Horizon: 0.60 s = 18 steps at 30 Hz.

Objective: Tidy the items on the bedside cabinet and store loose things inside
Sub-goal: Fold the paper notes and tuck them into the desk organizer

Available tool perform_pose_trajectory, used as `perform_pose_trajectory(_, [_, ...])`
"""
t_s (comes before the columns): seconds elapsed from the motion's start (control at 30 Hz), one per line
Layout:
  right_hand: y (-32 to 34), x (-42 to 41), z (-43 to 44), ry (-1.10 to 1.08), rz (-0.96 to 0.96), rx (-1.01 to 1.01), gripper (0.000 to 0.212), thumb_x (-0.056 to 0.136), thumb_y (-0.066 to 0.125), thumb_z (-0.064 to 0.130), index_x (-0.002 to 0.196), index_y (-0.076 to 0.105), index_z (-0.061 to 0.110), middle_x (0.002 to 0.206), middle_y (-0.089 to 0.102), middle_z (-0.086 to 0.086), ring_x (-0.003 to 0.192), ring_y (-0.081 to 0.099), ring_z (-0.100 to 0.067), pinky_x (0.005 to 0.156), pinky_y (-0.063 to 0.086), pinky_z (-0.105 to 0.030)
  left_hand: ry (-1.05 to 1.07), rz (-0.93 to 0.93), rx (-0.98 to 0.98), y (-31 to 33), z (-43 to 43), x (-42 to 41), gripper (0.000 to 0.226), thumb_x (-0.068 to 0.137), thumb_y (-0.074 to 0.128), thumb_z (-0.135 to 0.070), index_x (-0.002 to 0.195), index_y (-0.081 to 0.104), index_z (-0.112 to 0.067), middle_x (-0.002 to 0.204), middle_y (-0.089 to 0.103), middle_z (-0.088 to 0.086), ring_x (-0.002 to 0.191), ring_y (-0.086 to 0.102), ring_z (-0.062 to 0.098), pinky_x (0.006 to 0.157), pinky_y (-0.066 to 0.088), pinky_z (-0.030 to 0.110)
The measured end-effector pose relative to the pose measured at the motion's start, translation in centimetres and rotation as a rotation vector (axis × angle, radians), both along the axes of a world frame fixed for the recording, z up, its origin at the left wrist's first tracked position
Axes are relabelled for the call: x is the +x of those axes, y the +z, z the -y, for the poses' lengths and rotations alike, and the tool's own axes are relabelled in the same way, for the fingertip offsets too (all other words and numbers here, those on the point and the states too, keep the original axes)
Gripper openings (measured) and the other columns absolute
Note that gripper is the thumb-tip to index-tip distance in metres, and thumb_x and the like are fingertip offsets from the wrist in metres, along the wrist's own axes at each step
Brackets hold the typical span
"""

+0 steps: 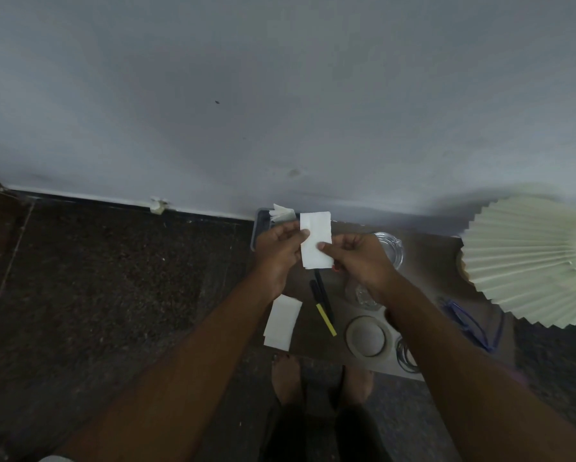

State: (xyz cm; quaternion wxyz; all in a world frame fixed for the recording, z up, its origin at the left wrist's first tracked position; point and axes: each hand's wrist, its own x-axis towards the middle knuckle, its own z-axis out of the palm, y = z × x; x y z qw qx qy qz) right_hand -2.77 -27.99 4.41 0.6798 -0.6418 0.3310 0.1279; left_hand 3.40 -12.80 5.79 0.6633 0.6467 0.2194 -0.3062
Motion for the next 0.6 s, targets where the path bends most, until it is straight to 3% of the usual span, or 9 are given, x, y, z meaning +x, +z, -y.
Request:
perform_pose_trajectory(0.2, [1.5, 1.1, 0.5, 0.018, 0.01, -0.028, 0.022, 0.084, 0.079, 0.016, 0.09, 0.072, -0.005, 0.083, 0.073, -0.024, 0.063, 0.061, -0.029, 0.064, 0.049, -0.044, -0.057, 0.066, 0.031, 1.4, 0.8, 1.1, 0.032, 0.09, 0.068, -0.001, 0.122, 0.066, 0.0, 0.117, 0.072, 0.018, 0.103, 0.072, 0.033, 0.087, 0.06, 0.049])
perform_pose_trajectory(0.3, [2.7, 1.8, 0.8, 0.041, 0.057, -0.087, 0.025, 0.083, 0.079, 0.014, 0.088, 0.069, -0.008, 0.083, 0.07, -0.03, 0.065, 0.065, -0.031, 0.066, 0.053, -0.047, -0.181, 0.17, 0.069, 2.1, 1.1, 2.3, 0.03, 0.09, 0.068, 0.001, 0.12, 0.067, 0.001, 0.113, 0.073, 0.02, 0.095, 0.072, 0.029, 0.08, 0.061, 0.043])
perform_pose_trajectory(0.43, [3.6, 3.0, 1.5, 0.068, 0.097, -0.229, 0.02, 0.085, 0.078, 0.015, 0.093, 0.074, -0.002, 0.086, 0.076, -0.016, 0.08, 0.074, -0.028, 0.078, 0.061, -0.051, -0.372, 0.287, 0.114, 3.1, 1.5, 4.4, 0.028, 0.088, 0.071, -0.002, 0.117, 0.069, -0.003, 0.106, 0.075, 0.018, 0.087, 0.073, 0.025, 0.074, 0.062, 0.037])
perform_pose_trajectory(0.6, [4.3, 3.9, 1.3, 0.093, 0.113, -0.345, 0.014, 0.082, 0.079, 0.025, 0.09, 0.077, 0.014, 0.082, 0.076, -0.002, 0.077, 0.074, -0.02, 0.074, 0.061, -0.043, -0.487, 0.36, 0.113, 4.1, 1.6, 6.3, 0.022, 0.086, 0.074, 0.0, 0.107, 0.072, -0.008, 0.094, 0.077, 0.01, 0.076, 0.074, 0.011, 0.064, 0.061, 0.028])
